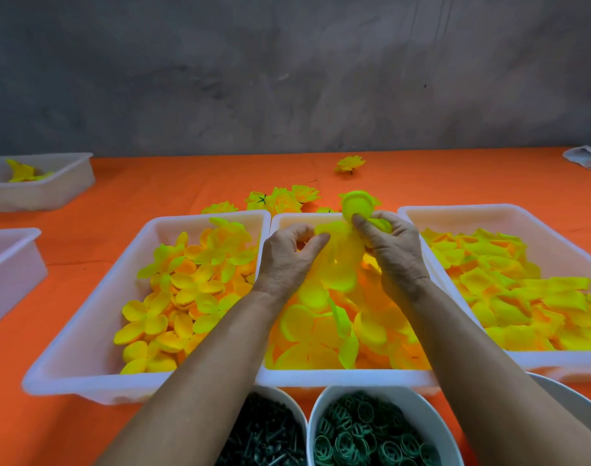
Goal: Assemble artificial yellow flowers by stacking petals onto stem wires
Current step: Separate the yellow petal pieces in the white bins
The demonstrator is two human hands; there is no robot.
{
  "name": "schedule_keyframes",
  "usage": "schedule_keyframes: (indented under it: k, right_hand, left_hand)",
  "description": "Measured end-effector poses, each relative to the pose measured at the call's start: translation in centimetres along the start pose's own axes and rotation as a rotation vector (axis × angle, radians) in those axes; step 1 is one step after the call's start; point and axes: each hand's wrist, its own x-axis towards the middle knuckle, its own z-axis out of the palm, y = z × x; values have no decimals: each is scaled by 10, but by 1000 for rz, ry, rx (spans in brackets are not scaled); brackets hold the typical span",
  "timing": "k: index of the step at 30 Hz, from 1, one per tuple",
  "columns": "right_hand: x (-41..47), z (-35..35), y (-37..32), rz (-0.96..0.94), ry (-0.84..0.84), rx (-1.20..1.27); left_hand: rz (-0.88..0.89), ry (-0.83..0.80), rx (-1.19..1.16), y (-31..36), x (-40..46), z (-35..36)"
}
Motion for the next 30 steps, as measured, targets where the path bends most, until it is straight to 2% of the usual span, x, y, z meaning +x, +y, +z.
schedule_keyframes:
  k: [3,7,10,12,19,26,30]
  right_hand:
    - [3,-7,1,21,75,39]
    - [4,-6,2,49,69,56]
    - [4,-6,1,57,95,58]
    - [3,-7,0,41,109,70]
    - [2,-8,-6,10,139,128]
    - [-4,-2,-7,75,-6,42]
    - [-5,-2,-5,64,-150,20]
  left_hand:
    - [-37,-44,19,-5,0,-3]
    - [-102,-187,74,-7,-2,-2]
    - [-148,-261,-6,-6,-2,-5]
    - [-154,-207,-54,-7,-1,-5]
    - [-52,159,-31,-8,4,-8]
    - [-38,215,100,-6,4,-7]
    - [-13,265,136,-3,4,-6]
